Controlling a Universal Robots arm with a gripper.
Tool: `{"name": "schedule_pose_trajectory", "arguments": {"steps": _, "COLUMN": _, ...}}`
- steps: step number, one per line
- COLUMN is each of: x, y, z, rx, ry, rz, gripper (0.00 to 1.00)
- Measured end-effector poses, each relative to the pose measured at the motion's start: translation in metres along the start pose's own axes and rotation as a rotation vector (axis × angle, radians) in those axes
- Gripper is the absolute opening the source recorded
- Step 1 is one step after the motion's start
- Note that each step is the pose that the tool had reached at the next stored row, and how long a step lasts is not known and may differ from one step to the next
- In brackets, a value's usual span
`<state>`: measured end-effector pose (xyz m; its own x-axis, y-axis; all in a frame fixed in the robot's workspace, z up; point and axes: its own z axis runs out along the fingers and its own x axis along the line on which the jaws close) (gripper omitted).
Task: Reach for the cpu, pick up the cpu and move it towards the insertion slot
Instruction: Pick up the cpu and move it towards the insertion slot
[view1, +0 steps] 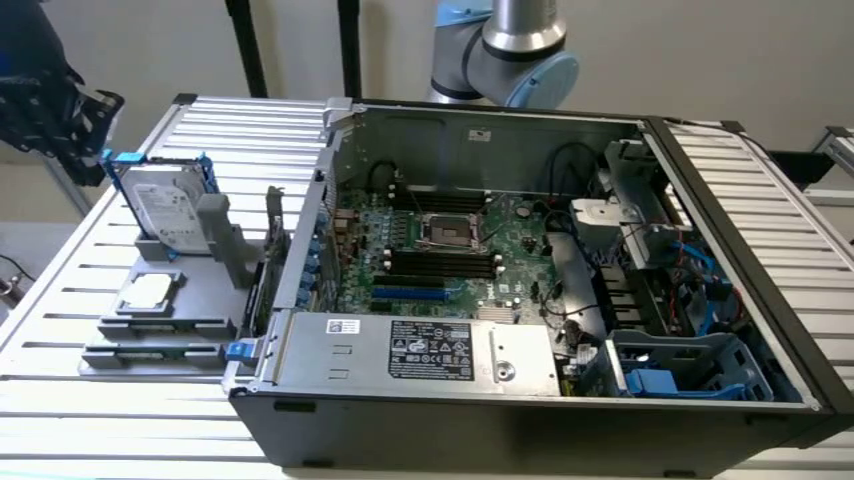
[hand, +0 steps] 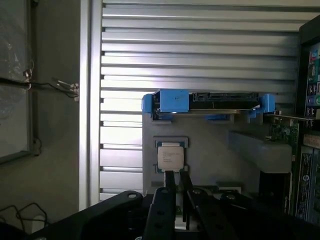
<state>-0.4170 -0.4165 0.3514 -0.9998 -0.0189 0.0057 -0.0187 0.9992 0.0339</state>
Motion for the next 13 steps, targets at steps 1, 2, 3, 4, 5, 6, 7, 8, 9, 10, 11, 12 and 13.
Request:
{"name": "schedule_pose_trajectory", "arguments": {"steps": 1, "x": 0.000, "y": -0.0001, "z": 0.0000, "rx": 0.0000, "ry": 0.0000, "rz": 0.000, "gripper": 0.24}}
{"name": "schedule_pose_trajectory", "arguments": {"steps": 2, "x": 0.000, "y": -0.0001, "z": 0.0001, "rx": 0.0000, "ry": 0.0000, "rz": 0.000, "gripper": 0.24}}
{"name": "schedule_pose_trajectory", "arguments": {"steps": 3, "x": 0.000, "y": -0.0001, "z": 0.0002, "rx": 0.0001, "ry": 0.0002, "rz": 0.000, "gripper": 0.30}}
{"name": "schedule_pose_trajectory", "arguments": {"steps": 4, "x": 0.000, "y": -0.0002, "z": 0.0006, "rx": 0.0000, "ry": 0.0001, "rz": 0.000, "gripper": 0.36}}
{"name": "schedule_pose_trajectory", "arguments": {"steps": 5, "x": 0.000, "y": -0.0002, "z": 0.0012, "rx": -0.0001, "ry": -0.0001, "rz": 0.000, "gripper": 0.42}}
{"name": "schedule_pose_trajectory", "arguments": {"steps": 6, "x": 0.000, "y": -0.0002, "z": 0.0021, "rx": -0.0001, "ry": 0.0000, "rz": 0.000, "gripper": 0.42}}
{"name": "schedule_pose_trajectory", "arguments": {"steps": 7, "x": 0.000, "y": -0.0002, "z": 0.0029, "rx": 0.0000, "ry": 0.0001, "rz": 0.000, "gripper": 0.47}}
{"name": "schedule_pose_trajectory", "arguments": {"steps": 8, "x": 0.000, "y": -0.0003, "z": 0.0040, "rx": 0.0001, "ry": 0.0001, "rz": 0.000, "gripper": 0.53}}
{"name": "schedule_pose_trajectory", "arguments": {"steps": 9, "x": 0.000, "y": -0.0003, "z": 0.0054, "rx": 0.0000, "ry": 0.0003, "rz": 0.000, "gripper": 0.53}}
{"name": "schedule_pose_trajectory", "arguments": {"steps": 10, "x": 0.000, "y": -0.0004, "z": 0.0071, "rx": 0.0001, "ry": 0.0005, "rz": 0.000, "gripper": 0.59}}
{"name": "schedule_pose_trajectory", "arguments": {"steps": 11, "x": 0.000, "y": -0.0005, "z": 0.0088, "rx": 0.0000, "ry": 0.0004, "rz": 0.000, "gripper": 0.59}}
{"name": "schedule_pose_trajectory", "arguments": {"steps": 12, "x": 0.000, "y": -0.0007, "z": 0.0107, "rx": 0.0000, "ry": 0.0004, "rz": 0.000, "gripper": 0.65}}
{"name": "schedule_pose_trajectory", "arguments": {"steps": 13, "x": 0.000, "y": -0.0010, "z": 0.0126, "rx": 0.0000, "ry": 0.0004, "rz": 0.000, "gripper": 0.65}}
